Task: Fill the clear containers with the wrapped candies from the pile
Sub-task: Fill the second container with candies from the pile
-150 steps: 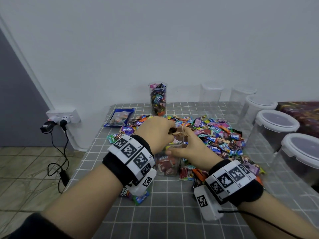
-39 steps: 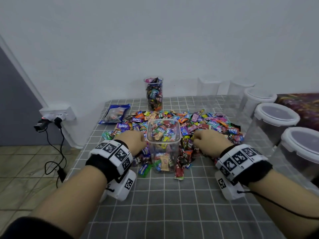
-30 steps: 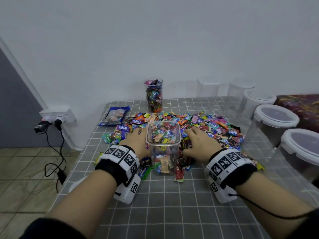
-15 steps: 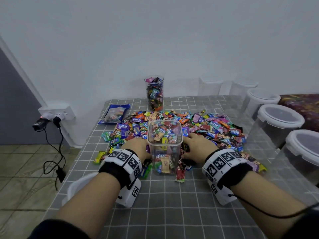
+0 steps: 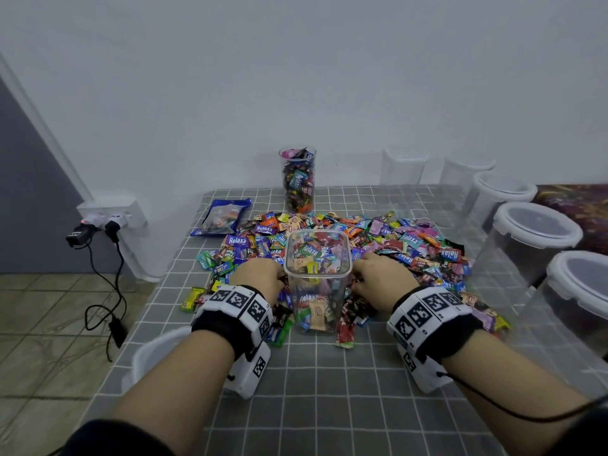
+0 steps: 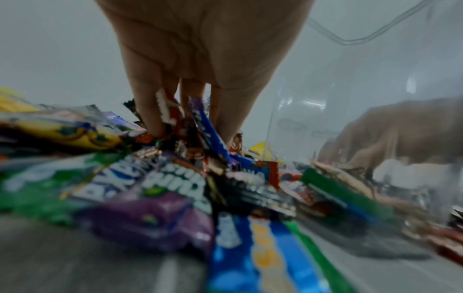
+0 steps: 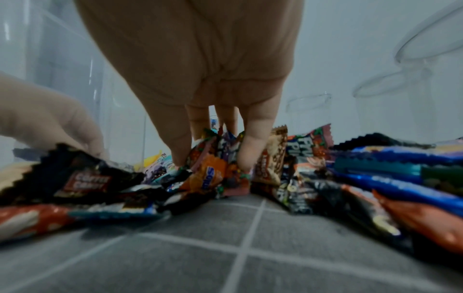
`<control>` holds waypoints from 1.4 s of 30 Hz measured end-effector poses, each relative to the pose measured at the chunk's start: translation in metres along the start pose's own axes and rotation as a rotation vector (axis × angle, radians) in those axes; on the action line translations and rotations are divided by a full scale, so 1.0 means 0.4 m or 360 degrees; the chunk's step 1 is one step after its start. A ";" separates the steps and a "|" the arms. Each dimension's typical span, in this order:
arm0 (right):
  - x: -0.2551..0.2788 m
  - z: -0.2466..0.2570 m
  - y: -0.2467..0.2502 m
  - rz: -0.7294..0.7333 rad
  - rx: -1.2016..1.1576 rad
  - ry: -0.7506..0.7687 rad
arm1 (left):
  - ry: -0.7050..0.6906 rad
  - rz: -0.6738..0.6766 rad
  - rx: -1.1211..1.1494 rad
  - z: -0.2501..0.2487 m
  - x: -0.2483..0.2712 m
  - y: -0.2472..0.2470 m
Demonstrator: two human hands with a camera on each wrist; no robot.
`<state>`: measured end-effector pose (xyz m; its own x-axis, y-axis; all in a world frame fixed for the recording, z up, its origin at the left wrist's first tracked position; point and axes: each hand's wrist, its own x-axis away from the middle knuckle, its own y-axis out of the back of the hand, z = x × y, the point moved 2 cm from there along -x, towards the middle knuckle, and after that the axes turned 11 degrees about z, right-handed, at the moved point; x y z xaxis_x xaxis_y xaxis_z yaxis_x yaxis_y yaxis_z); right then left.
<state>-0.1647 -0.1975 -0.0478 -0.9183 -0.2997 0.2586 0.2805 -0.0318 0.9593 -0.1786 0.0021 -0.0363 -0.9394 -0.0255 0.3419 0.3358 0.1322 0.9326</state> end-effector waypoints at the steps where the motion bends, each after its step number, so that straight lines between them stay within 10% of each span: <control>1: 0.002 0.001 0.001 -0.0010 -0.0001 0.0007 | 0.0003 -0.0019 -0.0003 0.001 0.004 0.002; 19: 0.053 -0.007 0.052 -0.0488 -0.0392 -0.0006 | -0.0048 -0.0488 0.0141 0.015 0.008 0.003; 32: 0.160 0.057 0.226 -0.1367 -0.0818 0.0421 | -0.0085 -0.0569 0.0196 -0.001 0.031 0.009; 42: 0.143 0.143 0.152 -0.1112 -0.0691 0.0669 | -0.0088 -0.0566 0.0195 -0.002 0.030 0.009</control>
<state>-0.2161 -0.1619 0.0318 -0.7655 -0.3965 -0.5068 -0.1409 -0.6652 0.7332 -0.1886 0.0017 -0.0287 -0.9992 -0.0379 -0.0103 -0.0192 0.2422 0.9700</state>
